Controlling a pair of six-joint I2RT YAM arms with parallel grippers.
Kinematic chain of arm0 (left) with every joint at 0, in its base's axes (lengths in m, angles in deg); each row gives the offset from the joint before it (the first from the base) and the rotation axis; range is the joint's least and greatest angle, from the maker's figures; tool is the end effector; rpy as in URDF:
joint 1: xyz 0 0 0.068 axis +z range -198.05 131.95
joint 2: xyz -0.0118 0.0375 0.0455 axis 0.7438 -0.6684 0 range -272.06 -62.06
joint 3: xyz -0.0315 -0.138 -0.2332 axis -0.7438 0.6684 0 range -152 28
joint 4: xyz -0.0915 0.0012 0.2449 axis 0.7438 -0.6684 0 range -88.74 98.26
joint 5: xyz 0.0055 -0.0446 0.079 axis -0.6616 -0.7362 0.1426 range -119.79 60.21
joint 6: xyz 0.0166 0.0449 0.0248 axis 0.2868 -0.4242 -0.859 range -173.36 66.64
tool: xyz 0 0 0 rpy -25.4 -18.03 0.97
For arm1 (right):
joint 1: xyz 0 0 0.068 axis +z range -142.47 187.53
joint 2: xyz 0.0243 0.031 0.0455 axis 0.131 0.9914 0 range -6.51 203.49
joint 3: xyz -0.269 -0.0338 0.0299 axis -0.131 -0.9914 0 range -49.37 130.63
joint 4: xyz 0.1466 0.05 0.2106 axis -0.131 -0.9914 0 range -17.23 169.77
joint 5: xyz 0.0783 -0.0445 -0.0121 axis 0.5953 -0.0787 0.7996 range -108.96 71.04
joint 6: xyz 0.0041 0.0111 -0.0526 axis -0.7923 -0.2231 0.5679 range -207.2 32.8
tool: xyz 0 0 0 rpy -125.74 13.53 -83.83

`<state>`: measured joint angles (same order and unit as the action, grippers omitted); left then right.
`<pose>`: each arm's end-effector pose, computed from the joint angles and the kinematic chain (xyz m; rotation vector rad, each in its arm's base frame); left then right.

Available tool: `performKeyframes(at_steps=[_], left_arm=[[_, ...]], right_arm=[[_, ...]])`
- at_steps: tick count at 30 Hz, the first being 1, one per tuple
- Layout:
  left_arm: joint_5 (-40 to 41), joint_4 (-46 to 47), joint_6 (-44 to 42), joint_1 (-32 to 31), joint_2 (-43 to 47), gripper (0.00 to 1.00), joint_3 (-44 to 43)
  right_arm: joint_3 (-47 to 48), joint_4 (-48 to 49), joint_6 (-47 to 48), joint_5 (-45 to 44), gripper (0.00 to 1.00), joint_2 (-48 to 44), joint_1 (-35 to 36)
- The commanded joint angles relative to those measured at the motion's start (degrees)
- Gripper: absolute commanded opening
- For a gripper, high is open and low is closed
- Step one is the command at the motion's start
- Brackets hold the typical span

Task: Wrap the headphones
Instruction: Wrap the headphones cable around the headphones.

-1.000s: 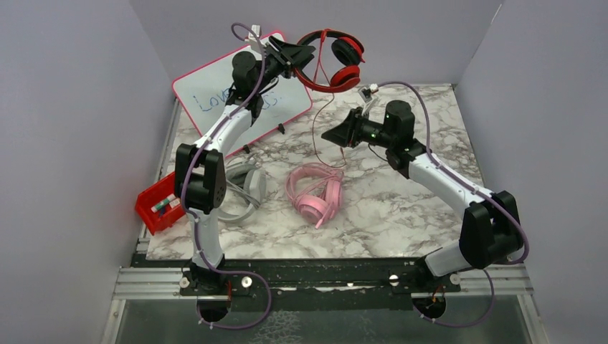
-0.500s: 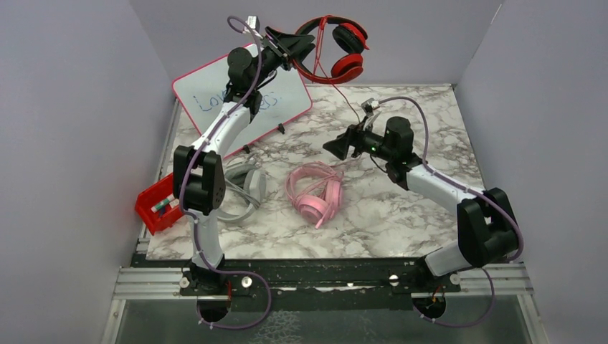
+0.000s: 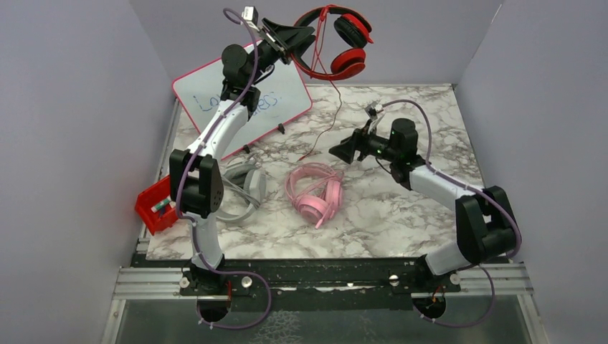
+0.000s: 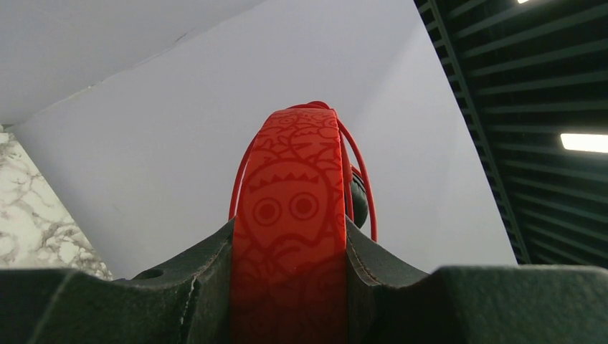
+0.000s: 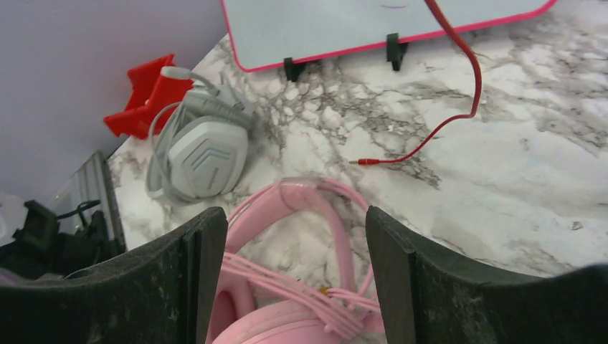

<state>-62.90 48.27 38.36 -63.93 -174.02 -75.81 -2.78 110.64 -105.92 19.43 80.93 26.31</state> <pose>0.4351 -0.1440 0.4377 -0.2290 1.3270 -1.9323 0.3082 0.1282 0.2446 -0.5136 1.7535 1.0515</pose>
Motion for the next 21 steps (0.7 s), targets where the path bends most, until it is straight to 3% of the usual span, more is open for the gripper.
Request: performKeyframes(at_steps=[1, 3, 5, 10, 15, 21], left_arm=[[0.6, 3.5, 2.1, 0.0, 2.1, 0.00, -3.2], [0.6, 3.5, 2.6, 0.0, 1.5, 0.00, -3.7], [0.7, 3.5, 2.7, 0.0, 1.1, 0.00, -3.8], [1.2, 3.5, 2.8, -0.1, 2.1, 0.00, -3.4], [1.3, 3.1, 3.1, -0.2, 3.2, 0.00, -3.5], [0.8, 2.4, 3.3, -0.2, 3.7, 0.00, -3.3]], right_arm=[[1.5, -12.4, 0.7, 2.9, 0.76, -8.9, 0.2], [1.0, -19.3, 1.4, 0.0, 0.77, -11.8, -0.9], [-1.8, -18.7, 0.0, 0.5, 0.78, -13.4, -2.7], [-8.0, -3.8, -2.9, -2.4, 0.80, -10.2, -5.2], [-7.8, 15.4, -5.8, 5.3, 0.77, -1.3, -3.5], [-8.5, 25.9, -6.4, 9.0, 0.77, 3.6, -2.5]])
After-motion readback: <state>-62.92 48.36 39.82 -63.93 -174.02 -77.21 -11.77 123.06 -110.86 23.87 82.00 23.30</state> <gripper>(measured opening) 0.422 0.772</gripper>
